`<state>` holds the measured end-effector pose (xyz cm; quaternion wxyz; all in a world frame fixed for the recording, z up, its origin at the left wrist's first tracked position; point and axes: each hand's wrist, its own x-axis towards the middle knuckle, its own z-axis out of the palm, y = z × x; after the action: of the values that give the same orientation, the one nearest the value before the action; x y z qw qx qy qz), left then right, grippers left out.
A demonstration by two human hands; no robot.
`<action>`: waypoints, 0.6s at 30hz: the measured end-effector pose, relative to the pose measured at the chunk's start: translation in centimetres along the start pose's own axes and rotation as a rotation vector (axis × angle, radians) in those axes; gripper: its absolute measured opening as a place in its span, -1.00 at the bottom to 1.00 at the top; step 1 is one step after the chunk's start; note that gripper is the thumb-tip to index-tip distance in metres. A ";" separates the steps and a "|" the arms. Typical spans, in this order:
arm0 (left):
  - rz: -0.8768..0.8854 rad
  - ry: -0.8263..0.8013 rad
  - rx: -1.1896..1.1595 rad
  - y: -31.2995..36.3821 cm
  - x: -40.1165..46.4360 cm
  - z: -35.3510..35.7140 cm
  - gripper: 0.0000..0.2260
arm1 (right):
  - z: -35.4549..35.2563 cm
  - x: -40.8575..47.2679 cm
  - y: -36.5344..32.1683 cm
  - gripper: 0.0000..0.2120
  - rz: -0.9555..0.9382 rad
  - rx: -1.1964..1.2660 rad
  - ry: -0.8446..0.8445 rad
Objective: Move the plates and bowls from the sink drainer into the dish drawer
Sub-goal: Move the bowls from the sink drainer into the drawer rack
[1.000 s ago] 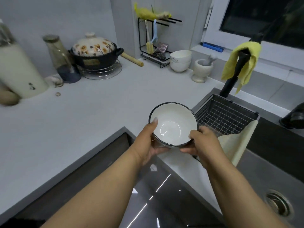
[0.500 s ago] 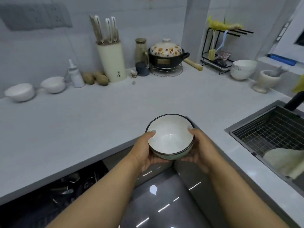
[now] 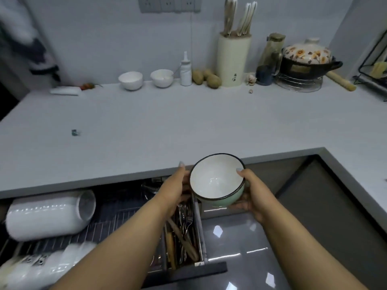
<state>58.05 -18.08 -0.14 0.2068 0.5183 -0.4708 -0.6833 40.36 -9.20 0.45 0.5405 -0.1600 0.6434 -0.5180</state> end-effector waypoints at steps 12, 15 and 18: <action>-0.052 0.404 0.812 -11.8 -3.9 -15.8 -0.48 | 10.2 2.7 8.9 -0.55 0.120 -0.463 -0.092; -0.095 0.422 1.022 -15.1 -5.6 -18.4 -0.45 | 12.5 2.9 10.9 -0.50 0.094 -0.626 -0.068; -0.117 0.418 1.150 -17.4 -7.1 -20.1 -0.39 | 14.5 3.1 12.8 -0.32 0.091 -0.831 -0.021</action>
<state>82.48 -13.01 -11.84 -0.0557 0.6949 -0.6842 -0.2141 56.23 -13.48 -10.20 0.4590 -0.3412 0.7984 -0.1882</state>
